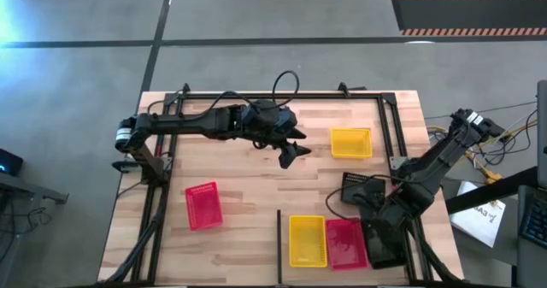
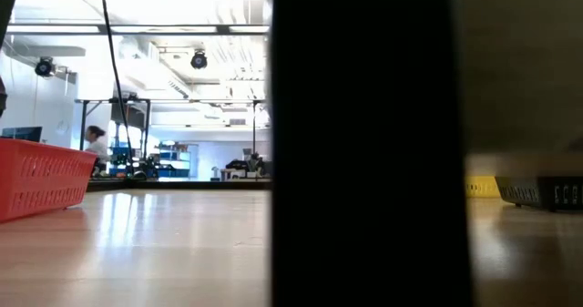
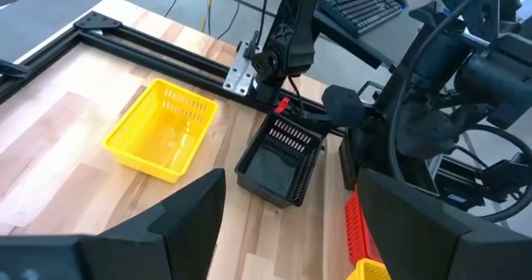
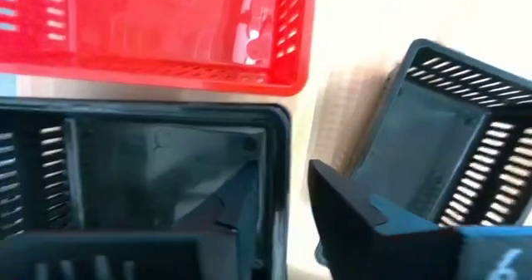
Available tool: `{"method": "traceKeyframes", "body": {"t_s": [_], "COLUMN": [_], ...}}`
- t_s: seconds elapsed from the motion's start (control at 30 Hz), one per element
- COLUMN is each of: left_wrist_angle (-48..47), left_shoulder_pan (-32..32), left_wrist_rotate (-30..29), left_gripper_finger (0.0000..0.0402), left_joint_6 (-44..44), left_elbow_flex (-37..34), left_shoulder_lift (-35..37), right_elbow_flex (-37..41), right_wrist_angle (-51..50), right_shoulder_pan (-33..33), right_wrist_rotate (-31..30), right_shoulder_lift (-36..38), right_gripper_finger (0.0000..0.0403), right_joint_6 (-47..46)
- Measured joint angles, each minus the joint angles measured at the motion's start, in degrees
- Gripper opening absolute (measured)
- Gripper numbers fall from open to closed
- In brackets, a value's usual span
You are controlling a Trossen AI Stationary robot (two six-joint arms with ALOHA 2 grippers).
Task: Stack baskets on shelf by color
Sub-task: Stack the top black bin on top of the black bin on the shelf
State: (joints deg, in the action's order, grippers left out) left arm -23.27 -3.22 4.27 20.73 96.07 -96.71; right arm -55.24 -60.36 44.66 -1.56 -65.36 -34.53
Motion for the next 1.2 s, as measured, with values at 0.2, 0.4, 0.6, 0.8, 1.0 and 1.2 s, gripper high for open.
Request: {"method": "traceKeyframes", "body": {"t_s": [0.2, 0.4, 0.6, 0.8, 1.0, 1.2], "left_wrist_angle": [0.1, 0.1, 0.1, 0.1, 0.1, -0.1], "left_shoulder_pan": [0.0, 0.0, 0.0, 0.1, 0.3, 0.4], "left_wrist_rotate": [-0.3, -0.4, -0.5, -0.5, -0.5, -0.5], "left_gripper_finger": [0.0258, 0.0258, 0.0258, 0.0258, 0.0258, 0.0258], "left_joint_6": [0.0, 0.1, 0.1, 0.1, 0.0, 0.0], "left_elbow_flex": [0.0, 0.0, 0.0, 0.0, 0.0, -0.3], "left_shoulder_lift": [0.0, 0.0, 0.0, 0.0, 0.0, 0.0], "right_elbow_flex": [-2.2, -2.0, 0.4, 1.9, 1.5, 2.2], "right_wrist_angle": [-0.3, -2.4, -0.6, 1.2, 1.8, 2.0], "right_shoulder_pan": [0.0, 0.0, 0.0, 0.0, 0.2, 0.3], "right_wrist_rotate": [-4.6, -2.3, -1.0, -1.0, -1.0, -1.0], "right_shoulder_lift": [0.0, 0.0, 0.0, 0.0, 0.0, 0.0], "right_gripper_finger": [0.0141, 0.0136, 0.0064, 0.0014, 0.0014, 0.0040], "right_joint_6": [-3.9, -5.2, -4.5, -6.2, -9.4, -8.1]}}
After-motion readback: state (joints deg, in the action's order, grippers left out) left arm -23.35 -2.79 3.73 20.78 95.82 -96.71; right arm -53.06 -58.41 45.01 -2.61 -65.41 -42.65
